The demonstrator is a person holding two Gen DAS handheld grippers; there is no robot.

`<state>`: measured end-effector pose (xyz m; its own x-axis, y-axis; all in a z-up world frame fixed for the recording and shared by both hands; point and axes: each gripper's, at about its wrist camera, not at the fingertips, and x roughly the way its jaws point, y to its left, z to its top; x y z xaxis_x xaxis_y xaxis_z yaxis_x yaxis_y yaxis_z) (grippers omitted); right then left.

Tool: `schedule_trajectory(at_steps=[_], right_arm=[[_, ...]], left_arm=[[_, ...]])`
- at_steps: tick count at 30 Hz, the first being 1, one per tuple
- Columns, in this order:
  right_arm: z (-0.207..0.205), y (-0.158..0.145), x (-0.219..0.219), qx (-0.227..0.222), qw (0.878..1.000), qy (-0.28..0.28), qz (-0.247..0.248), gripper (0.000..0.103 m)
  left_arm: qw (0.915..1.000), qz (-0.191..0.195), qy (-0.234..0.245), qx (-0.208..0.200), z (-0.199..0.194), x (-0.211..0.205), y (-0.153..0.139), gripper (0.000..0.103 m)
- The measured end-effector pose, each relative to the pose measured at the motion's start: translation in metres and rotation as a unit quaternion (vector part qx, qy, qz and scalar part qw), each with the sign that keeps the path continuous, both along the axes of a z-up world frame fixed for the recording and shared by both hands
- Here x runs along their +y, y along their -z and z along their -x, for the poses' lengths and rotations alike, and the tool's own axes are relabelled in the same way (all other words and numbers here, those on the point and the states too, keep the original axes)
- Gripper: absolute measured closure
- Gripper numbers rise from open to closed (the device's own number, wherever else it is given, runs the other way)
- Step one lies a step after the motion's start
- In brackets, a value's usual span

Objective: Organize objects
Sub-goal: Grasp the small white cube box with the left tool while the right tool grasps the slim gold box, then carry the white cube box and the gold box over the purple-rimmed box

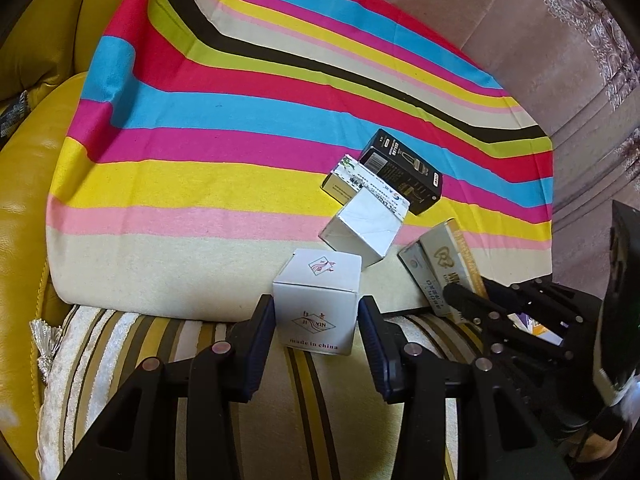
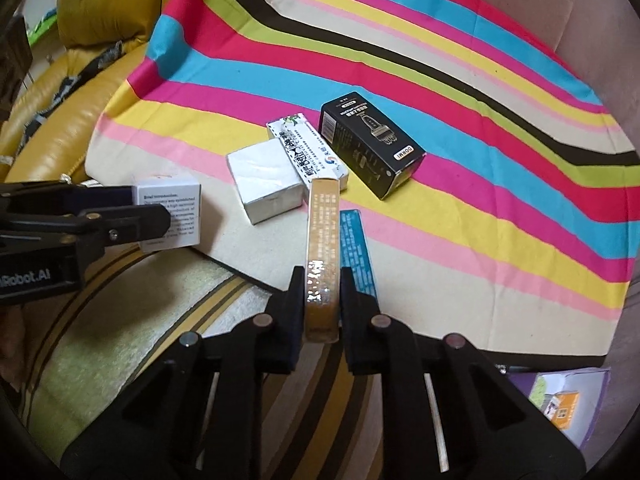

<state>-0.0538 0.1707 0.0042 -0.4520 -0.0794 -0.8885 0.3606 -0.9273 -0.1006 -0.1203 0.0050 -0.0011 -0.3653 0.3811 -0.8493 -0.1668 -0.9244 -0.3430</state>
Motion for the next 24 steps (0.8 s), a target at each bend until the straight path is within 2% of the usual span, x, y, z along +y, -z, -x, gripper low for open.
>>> schedule_trajectory(at_steps=[7, 15, 24], right_arm=[[-0.007, -0.013, 0.022, 0.0, 0.999, 0.022, 0.04, 0.084], [-0.012, -0.021, 0.045, 0.009, 0.997, 0.041, 0.057, 0.084], [-0.023, -0.028, 0.093, 0.019, 0.993, 0.086, 0.076, 0.084]], left_arm=[[0.9999, 0.001, 0.003, 0.01, -0.005, 0.005, -0.006, 0.059], [0.9996, 0.004, 0.012, 0.026, -0.012, 0.022, -0.018, 0.059], [0.9974, 0.009, 0.055, 0.045, -0.014, 0.066, -0.035, 0.059]])
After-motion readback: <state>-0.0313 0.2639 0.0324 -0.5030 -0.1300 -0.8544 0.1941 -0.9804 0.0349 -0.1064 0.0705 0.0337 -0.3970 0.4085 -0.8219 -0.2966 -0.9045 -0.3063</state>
